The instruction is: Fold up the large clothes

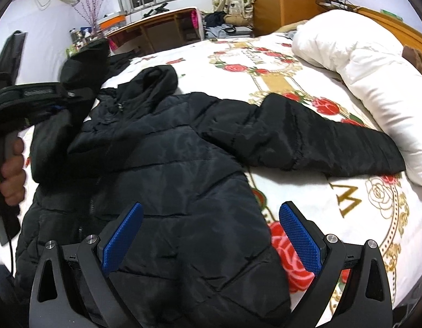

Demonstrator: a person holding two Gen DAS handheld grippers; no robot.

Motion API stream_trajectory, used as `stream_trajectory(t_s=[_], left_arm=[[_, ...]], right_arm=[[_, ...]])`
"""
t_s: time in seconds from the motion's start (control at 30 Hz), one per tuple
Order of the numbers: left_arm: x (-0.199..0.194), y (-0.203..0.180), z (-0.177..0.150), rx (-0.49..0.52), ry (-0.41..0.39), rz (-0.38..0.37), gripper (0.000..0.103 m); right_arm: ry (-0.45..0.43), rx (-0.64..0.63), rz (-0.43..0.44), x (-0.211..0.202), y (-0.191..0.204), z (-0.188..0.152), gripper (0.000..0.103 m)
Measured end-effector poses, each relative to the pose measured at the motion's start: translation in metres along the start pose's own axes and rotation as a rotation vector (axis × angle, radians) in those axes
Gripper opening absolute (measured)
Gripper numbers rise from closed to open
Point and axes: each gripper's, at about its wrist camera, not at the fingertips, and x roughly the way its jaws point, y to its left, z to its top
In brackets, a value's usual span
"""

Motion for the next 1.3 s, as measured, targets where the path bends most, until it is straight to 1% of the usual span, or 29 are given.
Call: stream_trajectory(t_s=[0.17, 0.27, 0.33, 0.4, 0.43, 0.5, 0.53, 0.57, 0.6, 0.63, 0.67, 0.73, 0.8, 0.87, 0.9, 0.97, 1.07, 1.1, 1.13, 1.17, 1.2, 1.23, 1.27, 1.3], left_arm=[[0.051, -0.024, -0.019, 0.013, 0.096, -0.044, 0.009], [0.072, -0.03, -0.03, 0.032, 0.139, -0.036, 0.009], [0.081, -0.032, -0.035, 0.043, 0.153, -0.013, 0.01], [0.087, -0.033, -0.039, 0.056, 0.159, -0.013, 0.011], [0.089, -0.034, -0.041, 0.073, 0.162, -0.01, 0.016], [0.089, -0.038, -0.042, 0.108, 0.169, -0.034, 0.023], [0.088, -0.041, -0.043, 0.113, 0.174, -0.053, 0.032], [0.085, -0.042, -0.042, 0.118, 0.185, -0.079, 0.045], [0.081, -0.043, -0.041, 0.118, 0.196, -0.111, 0.055], [0.075, -0.044, -0.041, 0.11, 0.201, -0.147, 0.071], [0.067, -0.043, -0.039, 0.104, 0.191, -0.169, 0.076], [0.047, -0.041, -0.036, 0.105, 0.155, -0.195, 0.077], [0.026, -0.033, -0.031, 0.094, 0.118, -0.203, 0.077], [0.002, -0.018, -0.026, 0.076, 0.074, -0.189, 0.077], [-0.01, -0.006, -0.023, 0.064, 0.043, -0.164, 0.077], [-0.029, 0.024, -0.017, 0.037, -0.01, -0.084, 0.077], [-0.049, 0.083, -0.011, -0.023, -0.052, 0.084, 0.077], [-0.052, 0.105, -0.011, -0.056, -0.048, 0.13, 0.077], [-0.054, 0.122, -0.011, -0.085, -0.041, 0.167, 0.075], [-0.056, 0.139, -0.012, -0.109, -0.038, 0.205, 0.071], [-0.056, 0.154, -0.012, -0.128, -0.034, 0.239, 0.067], [-0.055, 0.164, -0.013, -0.143, -0.03, 0.263, 0.064], [-0.054, 0.174, -0.013, -0.157, -0.028, 0.277, 0.06], [-0.05, 0.181, -0.014, -0.165, -0.026, 0.29, 0.057]], right_arm=[[0.02, 0.024, -0.027, 0.004, -0.016, -0.005, 0.1], [0.031, 0.033, -0.044, 0.006, -0.025, -0.007, 0.1], [0.034, 0.038, -0.053, 0.007, -0.029, -0.007, 0.1], [0.035, 0.041, -0.057, 0.008, -0.03, -0.007, 0.1], [0.034, 0.041, -0.058, 0.008, -0.029, -0.006, 0.1], [0.031, 0.039, -0.057, 0.01, -0.028, -0.003, 0.1], [0.027, 0.038, -0.055, 0.011, -0.027, -0.001, 0.1], [0.02, 0.035, -0.052, 0.01, -0.025, 0.003, 0.1], [0.013, 0.034, -0.049, 0.011, -0.024, 0.007, 0.1], [0.004, 0.034, -0.048, 0.011, -0.023, 0.01, 0.1], [-0.007, 0.036, -0.044, 0.01, -0.021, 0.015, 0.1], [-0.022, 0.04, -0.034, 0.01, -0.019, 0.025, 0.1], [-0.037, 0.042, -0.027, 0.011, -0.016, 0.035, 0.1], [-0.044, 0.044, -0.007, 0.015, -0.011, 0.045, 0.1], [-0.043, 0.047, 0.007, 0.02, -0.008, 0.05, 0.1], [-0.028, 0.058, 0.05, 0.033, -0.001, 0.059, 0.099], [0.01, 0.064, 0.102, 0.061, 0.011, 0.071, 0.099], [0.026, 0.071, 0.123, 0.071, 0.015, 0.074, 0.095], [0.049, 0.079, 0.142, 0.083, 0.019, 0.076, 0.088], [0.076, 0.088, 0.158, 0.095, 0.023, 0.078, 0.084], [0.104, 0.098, 0.171, 0.109, 0.025, 0.08, 0.07], [0.139, 0.107, 0.174, 0.123, 0.028, 0.081, 0.042], [0.162, 0.113, 0.167, 0.131, 0.029, 0.081, 0.027], [0.177, 0.12, 0.157, 0.137, 0.03, 0.081, 0.007]])
